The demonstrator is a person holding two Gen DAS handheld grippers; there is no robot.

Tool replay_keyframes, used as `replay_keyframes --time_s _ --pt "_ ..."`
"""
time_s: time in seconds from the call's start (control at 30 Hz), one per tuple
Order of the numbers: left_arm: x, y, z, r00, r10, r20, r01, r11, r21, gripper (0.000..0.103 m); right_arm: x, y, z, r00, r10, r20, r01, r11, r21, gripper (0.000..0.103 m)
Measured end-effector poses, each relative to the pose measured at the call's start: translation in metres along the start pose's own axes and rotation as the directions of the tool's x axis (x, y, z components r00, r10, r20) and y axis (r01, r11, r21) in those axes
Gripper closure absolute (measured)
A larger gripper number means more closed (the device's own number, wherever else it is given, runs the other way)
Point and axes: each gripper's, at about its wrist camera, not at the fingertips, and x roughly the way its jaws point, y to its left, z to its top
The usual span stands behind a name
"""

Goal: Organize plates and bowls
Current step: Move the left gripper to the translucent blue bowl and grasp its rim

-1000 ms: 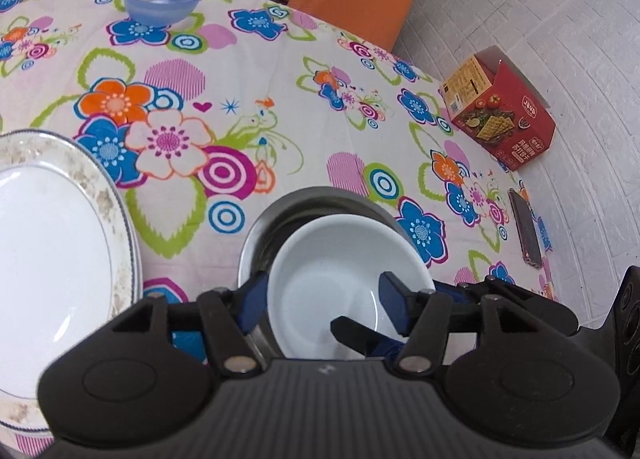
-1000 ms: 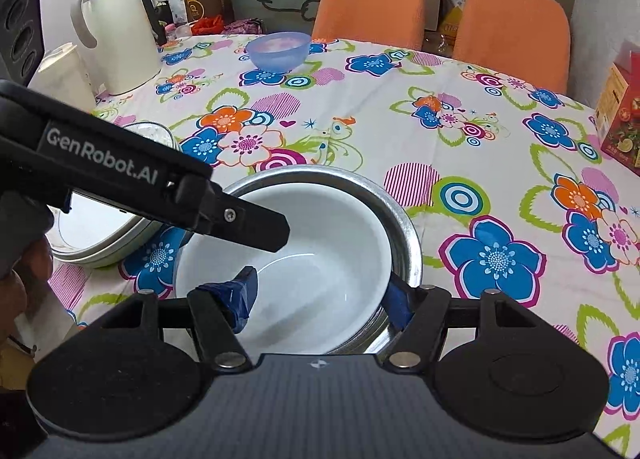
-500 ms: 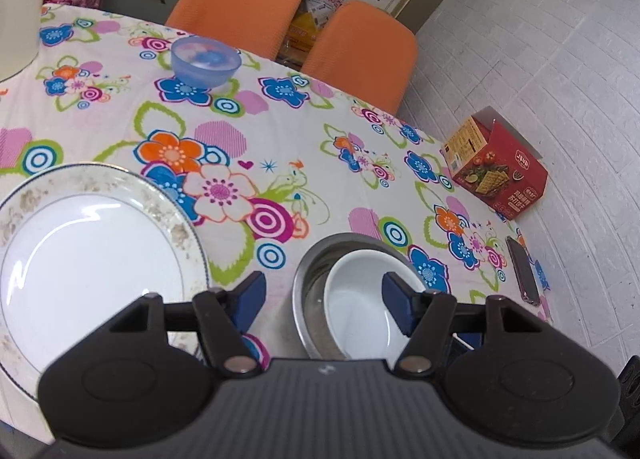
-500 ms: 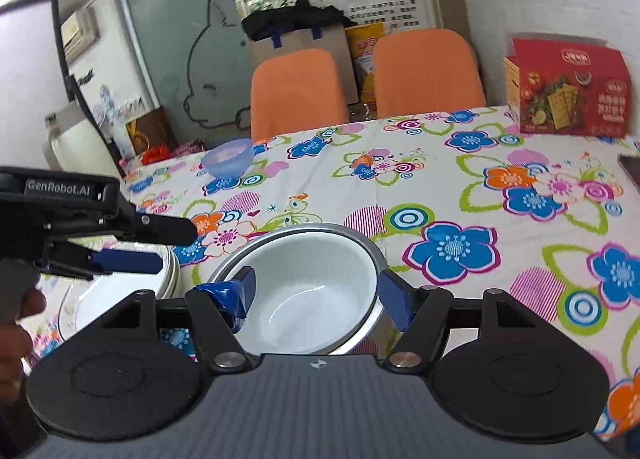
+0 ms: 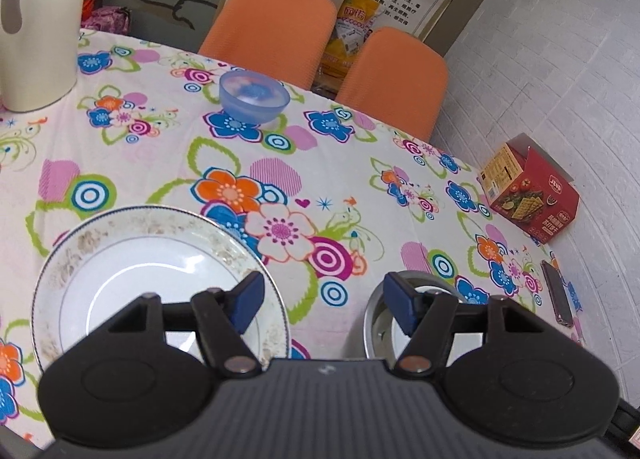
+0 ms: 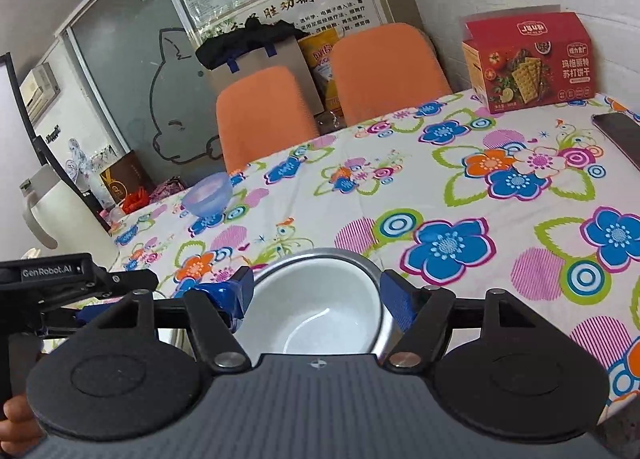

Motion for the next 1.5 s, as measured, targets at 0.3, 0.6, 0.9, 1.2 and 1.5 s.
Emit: replay_keyframes --time_s 0.3,0.6,0.9,1.2,1.5 --pt "-0.008 0.018 0.029 0.993 0.073 0.088 -0.081 0.993 0.089 0.034 0.031 0.029 0.009 0.999 0.029 -0.025 -0.030 0.999 -0.043 0.047" --pt "-0.009 0.055 0.068 0.970 0.196 0.143 -0.220 0.960 0.175 0.034 0.082 0.068 0.019 0.987 0.003 -0.162 -0.040 0.974 -0.223 0.046" --pt "0.011 0.091 0.101 0.946 0.287 0.152 -0.313 0.928 0.200 0.034 0.143 0.105 0.058 0.953 0.049 -0.299 -0.131 0.957 -0.258 0.046" --pt "0.067 0.116 0.145 0.955 0.293 0.047 -0.296 0.932 0.209 0.034 0.205 0.132 0.096 0.954 0.022 -0.300 -0.144 0.909 -0.392 0.046" --pt "0.131 0.112 0.186 0.976 0.214 -0.039 -0.208 0.971 0.119 0.034 0.287 0.138 0.120 0.934 -0.006 -0.356 -0.144 0.908 -0.393 0.046"
